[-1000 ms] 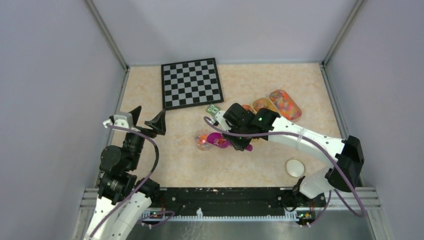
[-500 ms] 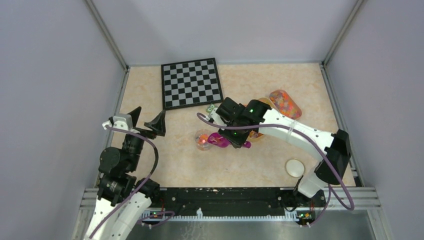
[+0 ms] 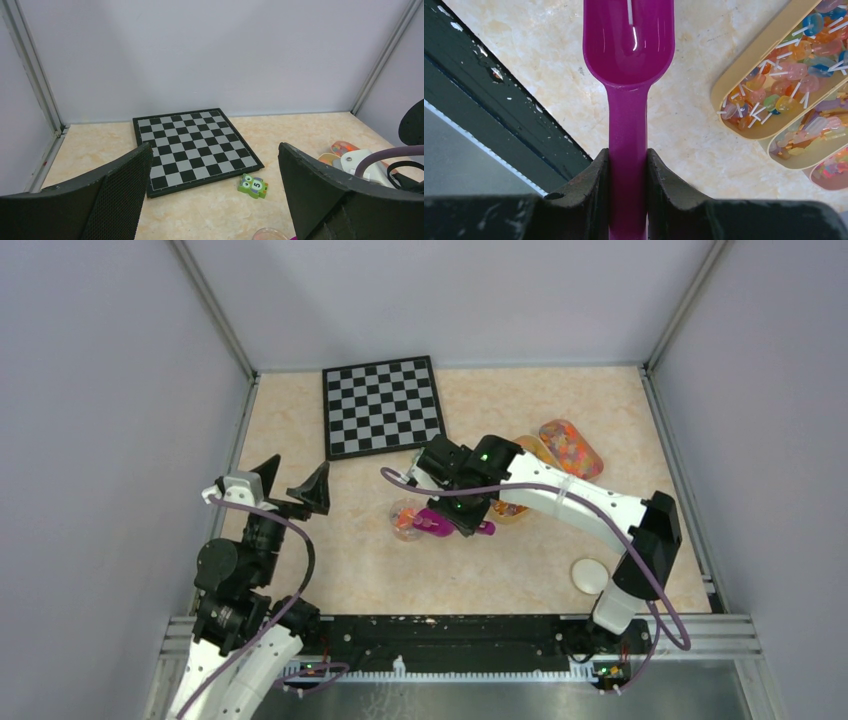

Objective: Pack the candies
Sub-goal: Place the fake candies in the packing bottle.

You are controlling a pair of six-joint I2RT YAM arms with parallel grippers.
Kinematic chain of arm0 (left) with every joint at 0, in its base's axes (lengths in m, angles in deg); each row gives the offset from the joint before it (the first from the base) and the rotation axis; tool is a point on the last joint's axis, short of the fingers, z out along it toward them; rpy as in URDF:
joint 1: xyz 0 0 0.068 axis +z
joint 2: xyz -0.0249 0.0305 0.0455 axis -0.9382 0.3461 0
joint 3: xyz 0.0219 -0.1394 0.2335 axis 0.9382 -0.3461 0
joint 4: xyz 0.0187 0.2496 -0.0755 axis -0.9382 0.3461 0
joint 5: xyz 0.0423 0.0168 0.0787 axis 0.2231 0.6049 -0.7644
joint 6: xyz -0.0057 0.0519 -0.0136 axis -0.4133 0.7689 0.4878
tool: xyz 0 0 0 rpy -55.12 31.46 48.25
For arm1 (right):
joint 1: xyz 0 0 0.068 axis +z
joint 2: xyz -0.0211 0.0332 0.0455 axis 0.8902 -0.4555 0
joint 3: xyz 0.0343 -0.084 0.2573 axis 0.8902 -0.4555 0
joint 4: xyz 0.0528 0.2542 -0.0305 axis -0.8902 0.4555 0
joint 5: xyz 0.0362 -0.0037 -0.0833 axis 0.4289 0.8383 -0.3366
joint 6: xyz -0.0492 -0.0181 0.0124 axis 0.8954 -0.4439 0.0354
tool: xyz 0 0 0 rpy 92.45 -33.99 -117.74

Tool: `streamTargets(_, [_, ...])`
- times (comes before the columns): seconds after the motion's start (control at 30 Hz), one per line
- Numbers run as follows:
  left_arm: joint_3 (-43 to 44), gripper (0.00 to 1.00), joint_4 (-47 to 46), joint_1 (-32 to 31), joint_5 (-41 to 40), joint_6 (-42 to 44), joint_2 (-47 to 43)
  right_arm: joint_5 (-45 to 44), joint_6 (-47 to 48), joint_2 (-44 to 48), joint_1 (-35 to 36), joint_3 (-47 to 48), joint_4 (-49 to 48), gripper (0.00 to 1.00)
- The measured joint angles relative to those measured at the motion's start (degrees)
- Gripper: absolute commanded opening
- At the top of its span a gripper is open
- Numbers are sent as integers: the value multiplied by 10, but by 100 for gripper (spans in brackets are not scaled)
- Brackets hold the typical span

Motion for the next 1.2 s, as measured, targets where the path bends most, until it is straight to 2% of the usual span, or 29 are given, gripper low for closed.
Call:
streamTargets(0.83, [0,99,2,-2,-7,4,-4,-11,-8,-10,6,47,58,0])
streamTargets(1.07, [0,99,3,-2,-9,5,-4,-26,-10,-7,3,42,53,0])
streamTargets(1.2, [0,99,4,-4,-17,4,-7,-42,-21,18,-2,1,32,0])
